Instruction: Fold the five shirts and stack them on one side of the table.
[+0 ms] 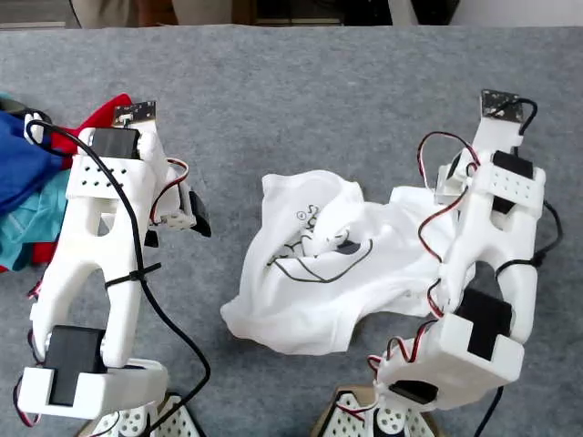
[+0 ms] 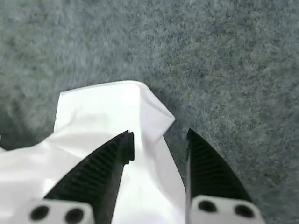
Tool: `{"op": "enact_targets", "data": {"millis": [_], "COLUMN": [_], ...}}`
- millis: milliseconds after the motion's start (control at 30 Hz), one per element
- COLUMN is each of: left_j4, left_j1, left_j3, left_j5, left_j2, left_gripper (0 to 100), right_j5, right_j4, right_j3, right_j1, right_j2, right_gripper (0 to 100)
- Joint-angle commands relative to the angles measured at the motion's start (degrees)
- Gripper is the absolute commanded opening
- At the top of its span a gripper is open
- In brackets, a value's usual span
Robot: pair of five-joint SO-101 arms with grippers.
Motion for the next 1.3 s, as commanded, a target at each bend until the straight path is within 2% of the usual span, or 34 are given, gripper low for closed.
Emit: {"op": "enact_targets", "data": {"millis": [0,133,267,333,533,767,1267], "left_j4": [-0.09,-0.18,-0.18,-0.18,-0.18,-0.44,-0.18], "left_j1": [-0.26,-0.35,-0.44,-0.44,-0.53,-0.53,-0.62], "left_j3": [-2.55,-2.55,-2.55,-2.55,-2.55,-2.55,-2.55], "left_j5": [0.53,0.53,0.53,0.53,0.53,0.53,0.53], "left_j2": [-1.98,-1.98,-1.98,-1.98,-1.98,-1.98,-1.98], "left_gripper": [29,29,29,29,29,29,29], "right_j5": [-1.93,-2.2,-2.2,-2.2,-1.76,0.44,3.16], "right_j4": [-1.93,-1.67,-1.67,-1.67,-2.02,-1.67,-2.11], "right_j3": [-1.45,-4.7,-6.99,-7.78,-9.89,-12.26,-15.25], "right_j1": [0.13,0.31,0.4,0.4,0.4,0.22,1.71], "right_j2": [2.68,8.13,11.12,11.56,11.74,11.74,12.18], "right_gripper": [17.8,16.8,5.1,2.3,6.5,24.4,24.9]}}
